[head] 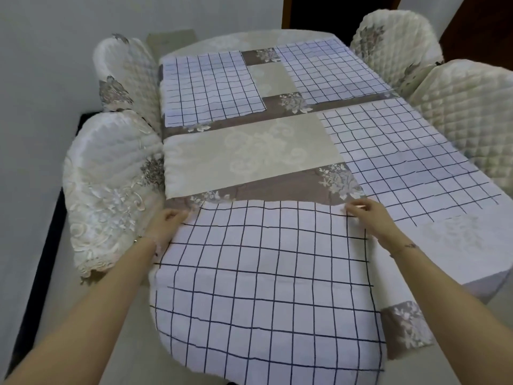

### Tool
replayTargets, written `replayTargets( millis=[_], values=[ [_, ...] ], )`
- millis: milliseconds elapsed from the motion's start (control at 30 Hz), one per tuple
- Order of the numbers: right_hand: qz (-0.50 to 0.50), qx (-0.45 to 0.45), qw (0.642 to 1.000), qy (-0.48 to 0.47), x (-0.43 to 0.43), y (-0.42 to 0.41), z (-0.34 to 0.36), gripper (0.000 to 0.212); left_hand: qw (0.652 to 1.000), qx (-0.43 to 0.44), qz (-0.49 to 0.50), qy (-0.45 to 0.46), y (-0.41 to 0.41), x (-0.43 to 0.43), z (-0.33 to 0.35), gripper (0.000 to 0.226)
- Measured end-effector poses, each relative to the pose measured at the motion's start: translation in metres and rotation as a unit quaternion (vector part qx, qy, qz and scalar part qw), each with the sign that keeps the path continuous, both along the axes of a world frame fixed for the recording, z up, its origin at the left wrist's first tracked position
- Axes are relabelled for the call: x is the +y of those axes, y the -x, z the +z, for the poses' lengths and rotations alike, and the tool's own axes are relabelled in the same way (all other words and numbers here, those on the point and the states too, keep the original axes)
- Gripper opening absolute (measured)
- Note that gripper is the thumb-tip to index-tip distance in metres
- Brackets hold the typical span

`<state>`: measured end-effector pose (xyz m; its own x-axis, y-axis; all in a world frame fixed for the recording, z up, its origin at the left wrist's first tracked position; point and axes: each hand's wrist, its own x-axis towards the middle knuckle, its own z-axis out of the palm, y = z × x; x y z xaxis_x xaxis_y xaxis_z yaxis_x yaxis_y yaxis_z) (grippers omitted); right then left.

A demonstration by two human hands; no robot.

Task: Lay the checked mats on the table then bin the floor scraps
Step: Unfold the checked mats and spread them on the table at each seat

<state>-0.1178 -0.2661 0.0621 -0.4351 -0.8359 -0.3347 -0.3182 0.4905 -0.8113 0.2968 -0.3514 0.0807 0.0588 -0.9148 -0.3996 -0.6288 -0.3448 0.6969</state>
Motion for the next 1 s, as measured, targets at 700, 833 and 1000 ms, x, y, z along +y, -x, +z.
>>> replayTargets(
  millis=[700,833,1000],
  values=[
    [-0.020,-0.083,0.996,-0.030,0.175,-0.090,0.016,0.035,0.967,0.165,0.190,-0.034,-0.084,0.177,-0.026,0.011],
    [0.072,-0.063,0.995,0.009,0.144,-0.142,0.021,0.034,0.940,0.177,0.289,0.034,-0.126,0.217,-0.019,0.017],
    [0.197,-0.073,0.976,0.052,0.126,-0.228,0.021,0.028,0.892,0.182,0.402,0.097,-0.185,0.286,-0.005,0.011]
  ],
)
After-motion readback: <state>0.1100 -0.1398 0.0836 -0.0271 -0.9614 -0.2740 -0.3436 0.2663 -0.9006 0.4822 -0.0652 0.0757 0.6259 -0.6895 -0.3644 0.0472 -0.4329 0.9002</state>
